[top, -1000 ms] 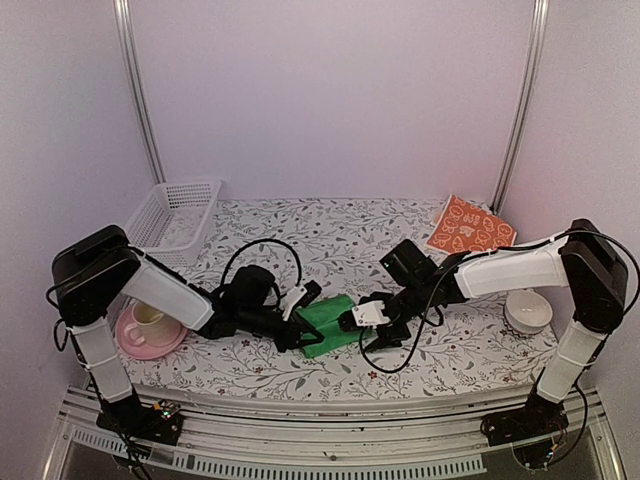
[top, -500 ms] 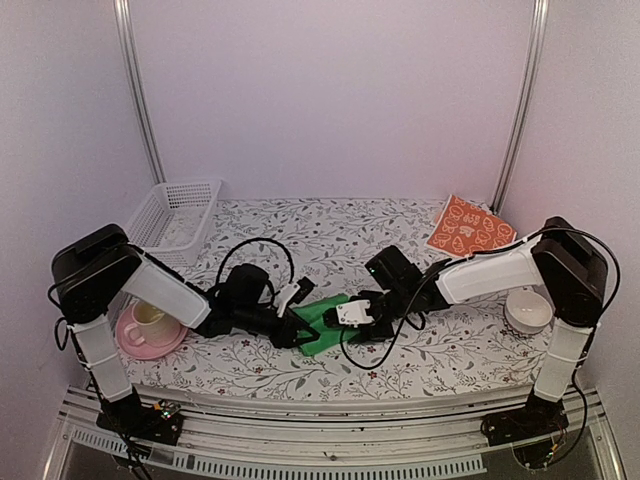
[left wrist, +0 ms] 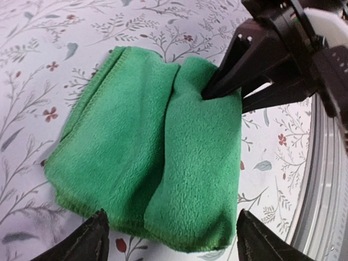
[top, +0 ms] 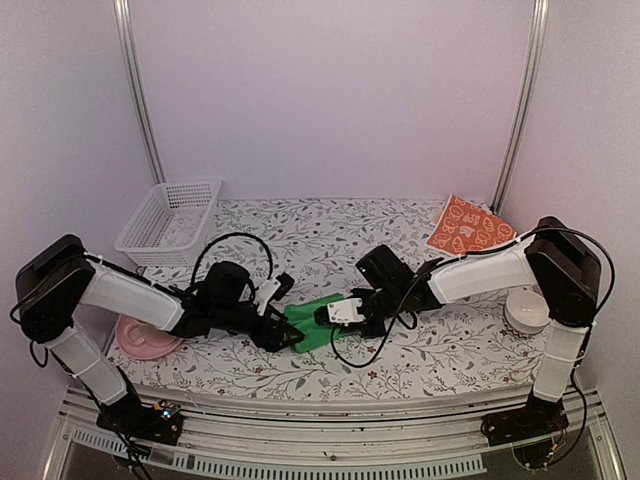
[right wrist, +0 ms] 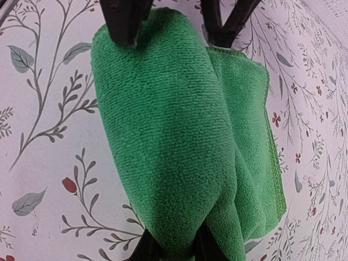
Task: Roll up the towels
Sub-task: Roll the towel at the center of the board.
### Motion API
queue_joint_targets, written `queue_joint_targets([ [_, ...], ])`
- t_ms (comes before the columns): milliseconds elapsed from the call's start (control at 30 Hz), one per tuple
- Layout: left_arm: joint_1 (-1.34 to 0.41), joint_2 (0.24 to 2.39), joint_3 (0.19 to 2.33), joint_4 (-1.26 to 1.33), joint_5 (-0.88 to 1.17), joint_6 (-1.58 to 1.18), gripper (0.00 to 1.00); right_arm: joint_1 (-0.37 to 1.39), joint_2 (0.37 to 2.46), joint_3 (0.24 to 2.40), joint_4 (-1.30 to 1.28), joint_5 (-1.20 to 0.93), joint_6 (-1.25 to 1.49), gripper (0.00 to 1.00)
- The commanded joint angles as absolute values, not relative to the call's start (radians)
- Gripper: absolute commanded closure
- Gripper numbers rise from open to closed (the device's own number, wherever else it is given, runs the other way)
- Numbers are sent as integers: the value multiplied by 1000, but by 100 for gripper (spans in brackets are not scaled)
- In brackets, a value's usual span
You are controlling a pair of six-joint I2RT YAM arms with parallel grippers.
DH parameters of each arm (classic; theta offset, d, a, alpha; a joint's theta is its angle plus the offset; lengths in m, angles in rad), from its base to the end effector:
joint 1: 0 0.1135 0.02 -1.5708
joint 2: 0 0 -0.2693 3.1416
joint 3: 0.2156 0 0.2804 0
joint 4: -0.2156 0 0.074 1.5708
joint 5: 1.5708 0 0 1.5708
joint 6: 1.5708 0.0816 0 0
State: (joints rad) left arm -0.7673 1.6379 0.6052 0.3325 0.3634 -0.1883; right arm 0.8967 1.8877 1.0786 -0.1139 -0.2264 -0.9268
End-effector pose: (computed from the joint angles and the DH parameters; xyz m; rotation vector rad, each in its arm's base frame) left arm 0.2281 -0.2603 0.0809 0.8727 2.2188 -0.8956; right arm 0.2535 0.3466 0.0902 -2.0173 1.4429 0.2692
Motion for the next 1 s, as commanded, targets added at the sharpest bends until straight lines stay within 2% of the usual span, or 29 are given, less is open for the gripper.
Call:
queue_joint_targets([
  [0,-769,1506,551,275,280,-146,15,902,1933,1104,-283,-240,-931,89],
  [67,-787,1450,525,284,251,-121,11,901,1931,1128,-342,-259,-938,90],
  [267,-937,1360,461,372,119,-33,10,902,1935,1200,-520,-328,-949,90],
  [600,-1052,1458,487,475,116,15,19,901,1963,1286,-672,-417,-958,88],
  [967,-1101,1584,521,520,97,17,26,901,2014,1325,-707,-429,-933,87],
])
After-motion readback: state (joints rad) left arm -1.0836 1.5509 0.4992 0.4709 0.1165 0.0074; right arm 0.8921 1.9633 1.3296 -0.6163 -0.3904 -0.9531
